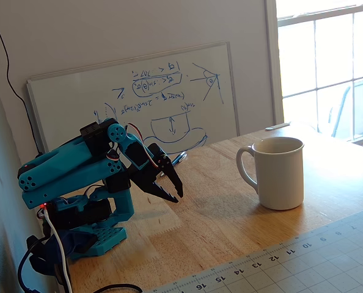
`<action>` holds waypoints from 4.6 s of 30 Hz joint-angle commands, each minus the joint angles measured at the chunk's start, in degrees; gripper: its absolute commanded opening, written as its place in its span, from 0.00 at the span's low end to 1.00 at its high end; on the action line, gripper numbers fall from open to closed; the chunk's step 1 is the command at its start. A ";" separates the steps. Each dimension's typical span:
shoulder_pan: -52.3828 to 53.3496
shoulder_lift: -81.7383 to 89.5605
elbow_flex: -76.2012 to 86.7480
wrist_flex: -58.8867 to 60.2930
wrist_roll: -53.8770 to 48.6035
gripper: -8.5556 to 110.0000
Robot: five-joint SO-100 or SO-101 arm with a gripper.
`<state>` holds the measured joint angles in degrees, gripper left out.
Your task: Grasp a pen and put it in a mug.
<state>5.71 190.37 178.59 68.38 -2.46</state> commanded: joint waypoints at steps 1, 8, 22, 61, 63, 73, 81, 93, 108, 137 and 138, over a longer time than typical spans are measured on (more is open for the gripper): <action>-0.44 1.49 -0.62 -0.70 0.62 0.10; -0.26 1.49 -0.62 -0.70 0.62 0.10; -0.09 0.79 -0.88 -1.32 0.79 0.10; -20.57 -77.17 -74.00 -1.49 66.27 0.12; -22.94 -81.47 -76.90 -1.49 71.10 0.14; -33.93 -99.76 -87.19 -1.49 87.45 0.30; -42.80 -115.14 -100.02 -1.49 92.29 0.34; -49.13 -134.03 -119.00 -0.79 93.43 0.34; -49.22 -141.86 -121.20 -1.32 92.64 0.34; -48.34 -141.77 -121.29 -0.79 93.34 0.11; -48.34 -141.77 -121.29 -0.79 93.34 0.10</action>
<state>-42.80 47.90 59.85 67.85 90.35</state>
